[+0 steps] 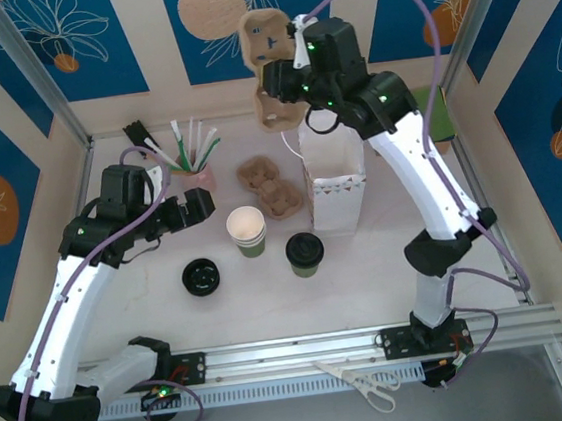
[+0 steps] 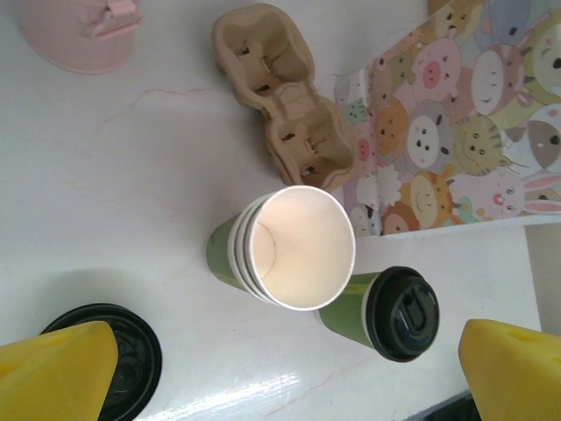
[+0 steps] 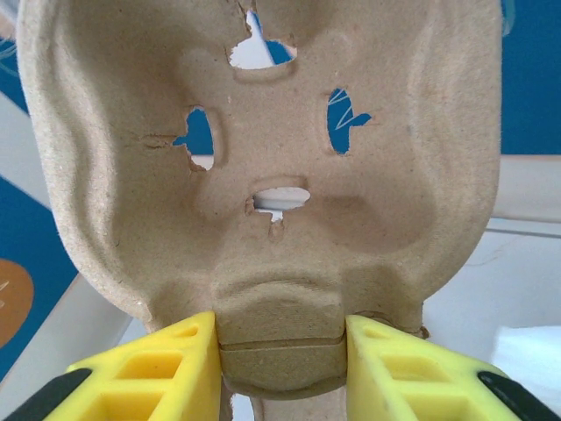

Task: Pack the takeout coffee

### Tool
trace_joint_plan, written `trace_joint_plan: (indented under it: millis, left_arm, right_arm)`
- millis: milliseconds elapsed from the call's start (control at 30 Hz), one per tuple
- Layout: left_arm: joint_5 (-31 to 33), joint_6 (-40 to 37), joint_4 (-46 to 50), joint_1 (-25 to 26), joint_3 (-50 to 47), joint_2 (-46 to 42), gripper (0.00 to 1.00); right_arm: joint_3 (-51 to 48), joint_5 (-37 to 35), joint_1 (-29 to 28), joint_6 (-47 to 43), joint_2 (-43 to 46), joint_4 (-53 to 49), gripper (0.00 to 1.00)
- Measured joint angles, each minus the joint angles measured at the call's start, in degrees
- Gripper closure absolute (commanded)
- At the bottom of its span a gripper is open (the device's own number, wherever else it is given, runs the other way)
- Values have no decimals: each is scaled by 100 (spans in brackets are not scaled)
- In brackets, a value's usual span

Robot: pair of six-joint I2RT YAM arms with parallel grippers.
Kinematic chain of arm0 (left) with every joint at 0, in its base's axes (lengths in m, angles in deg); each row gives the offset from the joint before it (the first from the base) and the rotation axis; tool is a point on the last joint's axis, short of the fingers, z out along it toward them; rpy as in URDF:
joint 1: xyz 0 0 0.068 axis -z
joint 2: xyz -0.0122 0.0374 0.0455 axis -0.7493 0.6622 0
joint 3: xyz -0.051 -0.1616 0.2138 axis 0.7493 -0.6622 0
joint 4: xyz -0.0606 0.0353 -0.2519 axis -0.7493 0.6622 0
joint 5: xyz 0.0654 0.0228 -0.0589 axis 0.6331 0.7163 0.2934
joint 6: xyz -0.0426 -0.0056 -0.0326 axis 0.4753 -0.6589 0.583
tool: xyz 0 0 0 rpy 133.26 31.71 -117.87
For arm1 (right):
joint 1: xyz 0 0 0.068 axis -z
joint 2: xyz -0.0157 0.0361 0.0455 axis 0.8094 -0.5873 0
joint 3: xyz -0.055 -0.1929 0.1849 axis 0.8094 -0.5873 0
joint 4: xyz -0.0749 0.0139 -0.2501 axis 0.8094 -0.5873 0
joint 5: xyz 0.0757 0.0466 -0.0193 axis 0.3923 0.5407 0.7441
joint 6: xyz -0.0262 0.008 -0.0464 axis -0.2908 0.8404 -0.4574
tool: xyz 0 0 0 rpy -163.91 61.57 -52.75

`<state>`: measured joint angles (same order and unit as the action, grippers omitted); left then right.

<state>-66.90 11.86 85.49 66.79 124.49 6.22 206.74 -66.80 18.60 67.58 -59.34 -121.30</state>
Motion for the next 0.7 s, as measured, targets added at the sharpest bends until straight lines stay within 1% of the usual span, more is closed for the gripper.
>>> trace_joint_plan:
  millis: [167,333,500,700]
  left_arm:
    - [-365,0,-221,79,-37,-15,0]
    - [-575,-2,-490,461,-39,-9,0]
    - [-614,-83,-568,828,-37,114,0]
    - [-614,-160,-564,929,-9,203,0]
  right_arm:
    - [-914,-282,293,44,640,184,64]
    - [-2107,-531,586,240,1128,356,64]
    - [-2887,-645,706,431,1244,463,64]
    - [-3375,-706,774,586,1246,509,64]
